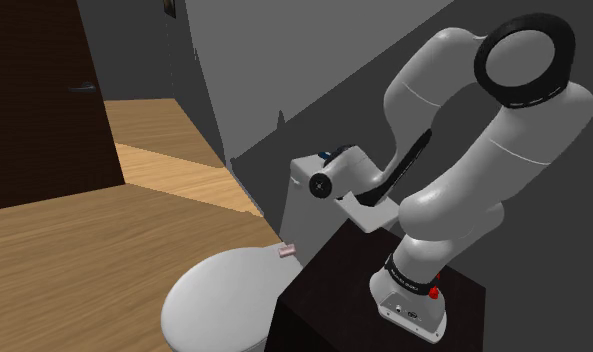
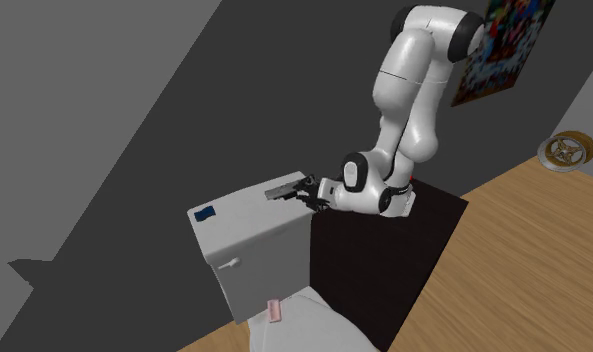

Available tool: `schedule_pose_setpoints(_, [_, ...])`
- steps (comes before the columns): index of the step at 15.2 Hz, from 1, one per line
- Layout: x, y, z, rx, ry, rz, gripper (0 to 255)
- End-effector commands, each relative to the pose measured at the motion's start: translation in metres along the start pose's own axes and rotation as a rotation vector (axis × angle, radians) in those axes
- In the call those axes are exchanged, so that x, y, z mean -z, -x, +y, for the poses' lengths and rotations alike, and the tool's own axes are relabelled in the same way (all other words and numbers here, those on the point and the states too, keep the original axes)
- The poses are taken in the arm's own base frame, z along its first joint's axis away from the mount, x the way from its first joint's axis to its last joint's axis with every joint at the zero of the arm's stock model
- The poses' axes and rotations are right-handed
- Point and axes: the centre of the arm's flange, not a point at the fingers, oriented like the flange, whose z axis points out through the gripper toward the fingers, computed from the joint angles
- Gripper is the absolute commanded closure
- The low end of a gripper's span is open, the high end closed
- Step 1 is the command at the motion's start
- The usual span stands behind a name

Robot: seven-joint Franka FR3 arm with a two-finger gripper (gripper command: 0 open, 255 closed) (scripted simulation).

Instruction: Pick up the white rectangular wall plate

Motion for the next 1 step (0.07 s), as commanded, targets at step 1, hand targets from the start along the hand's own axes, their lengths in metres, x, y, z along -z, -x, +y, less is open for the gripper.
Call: schedule_pose_setpoints(1, [0.0014, -0.0005, 0.0027, 0.000, 0.000, 0.000, 255])
